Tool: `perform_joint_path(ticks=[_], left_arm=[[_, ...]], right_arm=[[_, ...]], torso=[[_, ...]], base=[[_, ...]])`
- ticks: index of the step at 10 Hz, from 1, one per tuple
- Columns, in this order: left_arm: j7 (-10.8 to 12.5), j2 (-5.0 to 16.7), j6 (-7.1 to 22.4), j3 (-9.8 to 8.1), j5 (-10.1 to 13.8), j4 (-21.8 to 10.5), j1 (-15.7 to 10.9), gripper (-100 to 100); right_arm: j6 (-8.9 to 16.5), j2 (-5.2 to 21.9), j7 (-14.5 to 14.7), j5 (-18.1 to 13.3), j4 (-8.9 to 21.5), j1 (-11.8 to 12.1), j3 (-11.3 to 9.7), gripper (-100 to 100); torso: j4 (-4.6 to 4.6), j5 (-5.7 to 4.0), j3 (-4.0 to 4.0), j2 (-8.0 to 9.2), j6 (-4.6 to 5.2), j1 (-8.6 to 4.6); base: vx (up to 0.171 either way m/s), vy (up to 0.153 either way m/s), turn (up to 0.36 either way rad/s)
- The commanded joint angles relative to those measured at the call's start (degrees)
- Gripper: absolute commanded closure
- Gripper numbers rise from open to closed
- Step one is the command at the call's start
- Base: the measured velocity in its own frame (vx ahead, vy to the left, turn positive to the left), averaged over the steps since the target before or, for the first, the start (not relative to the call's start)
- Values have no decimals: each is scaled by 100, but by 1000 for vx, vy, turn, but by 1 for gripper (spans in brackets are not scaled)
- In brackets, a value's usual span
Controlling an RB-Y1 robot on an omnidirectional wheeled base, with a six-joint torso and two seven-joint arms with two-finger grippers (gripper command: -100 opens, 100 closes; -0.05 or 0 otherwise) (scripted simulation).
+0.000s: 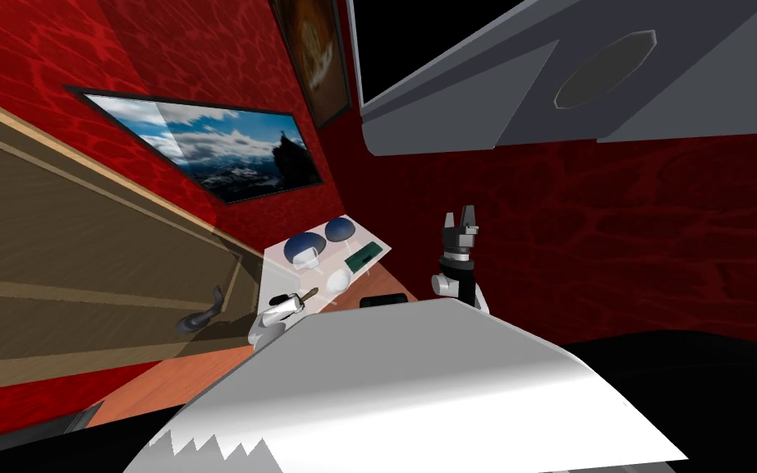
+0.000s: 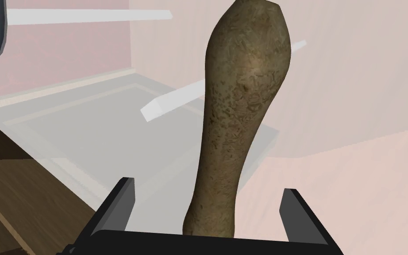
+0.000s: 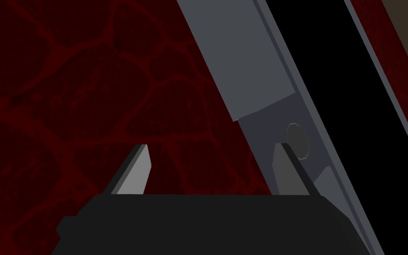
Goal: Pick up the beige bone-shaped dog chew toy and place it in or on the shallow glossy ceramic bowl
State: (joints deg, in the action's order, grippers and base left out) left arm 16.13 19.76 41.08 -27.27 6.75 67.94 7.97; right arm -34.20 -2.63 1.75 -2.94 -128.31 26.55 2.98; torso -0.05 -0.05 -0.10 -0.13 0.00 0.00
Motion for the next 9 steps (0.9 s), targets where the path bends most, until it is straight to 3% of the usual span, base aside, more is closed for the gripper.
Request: perform_joint_path(ticks=[1, 3, 4, 6, 7, 9], left_arm=[[-286, -23, -52, -286, 123, -184, -85, -100], [-551, -23, -52, -523, 123, -184, -85, -100], [-729, -46, -104, -739, 246, -368, -169, -100], [-1064, -46, -104, -1046, 246, -368, -169, -100], [-1102, -46, -104, -1046, 246, -368, -169, -100], [-1472, -69, -156, -1464, 369, -552, -254, -100]], right_arm=[[0, 0, 0, 0, 0, 0, 0, 0], [0, 0, 0, 0, 0, 0, 0, 0], [0, 0, 0, 0, 0, 0, 0, 0], [0, 0, 0, 0, 0, 0, 0, 0], [0, 0, 0, 0, 0, 0, 0, 0], [0, 0, 0, 0, 0, -1, 0, 0]], torso=[[0, 0, 0, 0, 0, 0], [1, -1, 3, 4, -1, 0], [2, 1, 6, 10, -1, 4], [2, 0, 5, 8, 0, 1], [3, 1, 7, 12, -1, 4], [3, 1, 7, 10, 2, 2]], base=[[28, -26, -122], [17, -14, -19], [21, -20, -95], [14, -15, -30], [0, 0, 0], [21, -17, -85]])
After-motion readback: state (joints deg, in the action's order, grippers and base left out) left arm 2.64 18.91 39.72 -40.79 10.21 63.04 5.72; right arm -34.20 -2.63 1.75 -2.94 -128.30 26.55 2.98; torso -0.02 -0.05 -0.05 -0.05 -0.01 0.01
